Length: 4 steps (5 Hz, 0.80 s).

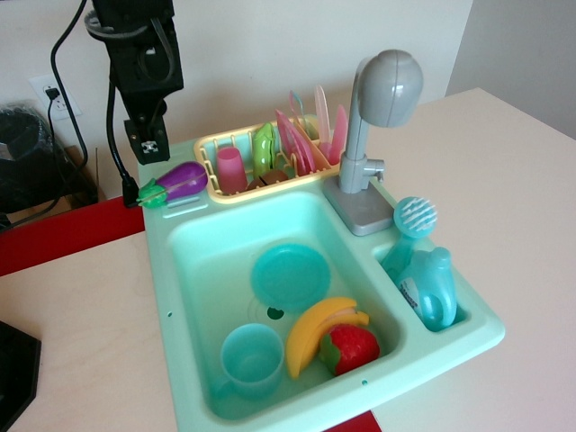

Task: Put eggplant on plate

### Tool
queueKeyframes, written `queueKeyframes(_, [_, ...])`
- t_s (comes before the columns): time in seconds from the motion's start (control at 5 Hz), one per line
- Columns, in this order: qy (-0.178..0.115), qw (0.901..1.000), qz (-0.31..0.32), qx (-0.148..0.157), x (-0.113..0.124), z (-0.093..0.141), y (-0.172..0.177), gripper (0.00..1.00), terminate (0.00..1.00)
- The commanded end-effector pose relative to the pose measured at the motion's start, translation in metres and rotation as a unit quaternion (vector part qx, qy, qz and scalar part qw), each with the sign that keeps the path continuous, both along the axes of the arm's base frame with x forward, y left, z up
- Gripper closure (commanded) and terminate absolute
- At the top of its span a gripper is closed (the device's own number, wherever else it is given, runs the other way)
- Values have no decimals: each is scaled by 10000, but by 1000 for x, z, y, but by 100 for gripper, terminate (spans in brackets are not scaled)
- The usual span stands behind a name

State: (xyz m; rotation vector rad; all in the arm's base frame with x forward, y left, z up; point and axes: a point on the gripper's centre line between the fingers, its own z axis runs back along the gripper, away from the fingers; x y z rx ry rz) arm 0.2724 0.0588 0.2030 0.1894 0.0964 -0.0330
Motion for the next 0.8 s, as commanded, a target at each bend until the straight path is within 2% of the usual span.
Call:
queueKeyframes(0.0, [0, 10000, 0, 0, 0, 0, 0, 0, 0])
queueKeyframes(0.4, [-122, 9994, 319, -28, 9, -15, 29, 0, 0])
queueKeyframes(0.6, [-49, 9989, 458, -114, 8, -35, 35, 0, 0])
